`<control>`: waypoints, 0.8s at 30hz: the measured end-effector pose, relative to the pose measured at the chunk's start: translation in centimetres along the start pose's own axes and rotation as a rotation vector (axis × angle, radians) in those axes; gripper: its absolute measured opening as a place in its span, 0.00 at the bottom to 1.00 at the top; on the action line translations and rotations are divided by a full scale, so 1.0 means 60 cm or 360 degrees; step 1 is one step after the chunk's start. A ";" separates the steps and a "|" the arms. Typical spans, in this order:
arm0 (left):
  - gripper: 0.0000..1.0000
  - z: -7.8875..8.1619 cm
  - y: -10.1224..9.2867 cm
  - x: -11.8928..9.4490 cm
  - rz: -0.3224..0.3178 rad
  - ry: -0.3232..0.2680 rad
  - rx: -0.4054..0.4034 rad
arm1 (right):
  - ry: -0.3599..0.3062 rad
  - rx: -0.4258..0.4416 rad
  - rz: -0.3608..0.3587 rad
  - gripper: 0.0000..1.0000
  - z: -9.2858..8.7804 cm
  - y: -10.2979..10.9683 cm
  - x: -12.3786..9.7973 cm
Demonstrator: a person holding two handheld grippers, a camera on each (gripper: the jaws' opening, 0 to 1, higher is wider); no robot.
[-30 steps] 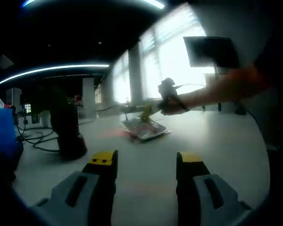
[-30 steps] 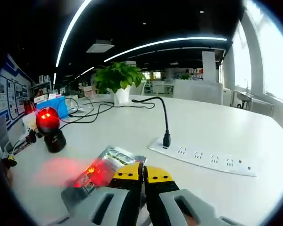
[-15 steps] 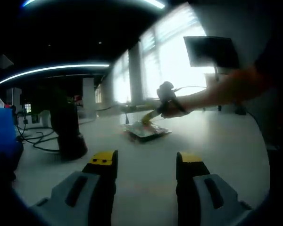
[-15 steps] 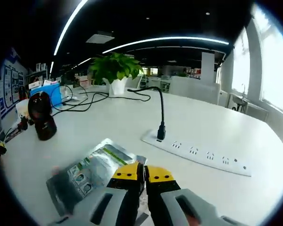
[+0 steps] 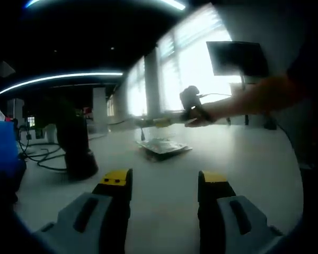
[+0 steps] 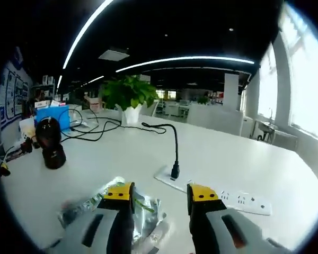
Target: Clip sheet goods on table flip sheet goods clip sheet goods scan sheet goods put sheet goods back to table
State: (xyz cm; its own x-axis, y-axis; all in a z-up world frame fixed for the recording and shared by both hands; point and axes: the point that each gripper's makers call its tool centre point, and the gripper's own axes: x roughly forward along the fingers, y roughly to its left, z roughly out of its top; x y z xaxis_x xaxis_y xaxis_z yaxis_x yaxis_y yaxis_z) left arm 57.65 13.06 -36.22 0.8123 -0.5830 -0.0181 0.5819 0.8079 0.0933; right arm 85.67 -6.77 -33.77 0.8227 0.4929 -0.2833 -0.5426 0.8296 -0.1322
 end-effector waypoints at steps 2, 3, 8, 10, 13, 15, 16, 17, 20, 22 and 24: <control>0.42 0.000 0.000 0.000 0.0000 -0.0001 0.0002 | 0.0039 -0.0036 0.0115 0.57 -0.012 0.027 0.001; 0.42 0.000 0.000 0.000 0.0001 -0.0001 0.0002 | 0.0050 -0.0040 0.0174 0.63 -0.016 0.050 -0.004; 0.42 0.000 0.000 0.000 0.0004 -0.0001 0.0002 | 0.0093 -0.0138 0.0311 0.75 -0.036 0.096 -0.004; 0.42 0.000 0.000 0.000 0.0003 0.0001 0.0007 | 0.0093 -0.0101 0.0360 0.83 -0.041 0.111 0.000; 0.42 -0.001 0.001 0.000 0.0007 0.0004 0.0009 | 0.0109 -0.0078 0.0398 0.84 -0.050 0.122 0.006; 0.42 -0.001 0.002 0.000 0.0010 0.0002 0.0006 | 0.0134 -0.0069 0.0431 0.85 -0.058 0.130 0.008; 0.42 -0.002 0.002 0.000 0.0011 0.0003 0.0006 | 0.0141 -0.0069 0.0439 0.86 -0.061 0.133 0.008; 0.42 -0.002 0.003 0.000 0.0011 0.0004 0.0007 | 0.0153 -0.0067 0.0450 0.86 -0.064 0.136 0.008; 0.42 -0.002 0.002 0.000 0.0008 0.0006 0.0010 | 0.0187 -0.0080 0.0473 0.88 -0.074 0.142 0.010; 0.42 -0.002 0.001 0.000 0.0007 0.0005 0.0009 | 0.0193 -0.0078 0.0476 0.88 -0.077 0.144 0.012; 0.42 -0.001 0.000 0.000 0.0006 0.0006 0.0010 | 0.0212 -0.0074 0.0474 0.87 -0.081 0.143 0.016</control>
State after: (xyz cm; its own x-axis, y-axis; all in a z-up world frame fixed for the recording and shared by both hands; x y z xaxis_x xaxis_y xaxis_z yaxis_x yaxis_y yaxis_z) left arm 57.69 13.07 -36.30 0.8148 -0.5794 -0.0212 0.5783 0.8097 0.0997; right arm 80.97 -0.49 -39.78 0.5990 0.6709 -0.4371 -0.7657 0.6397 -0.0674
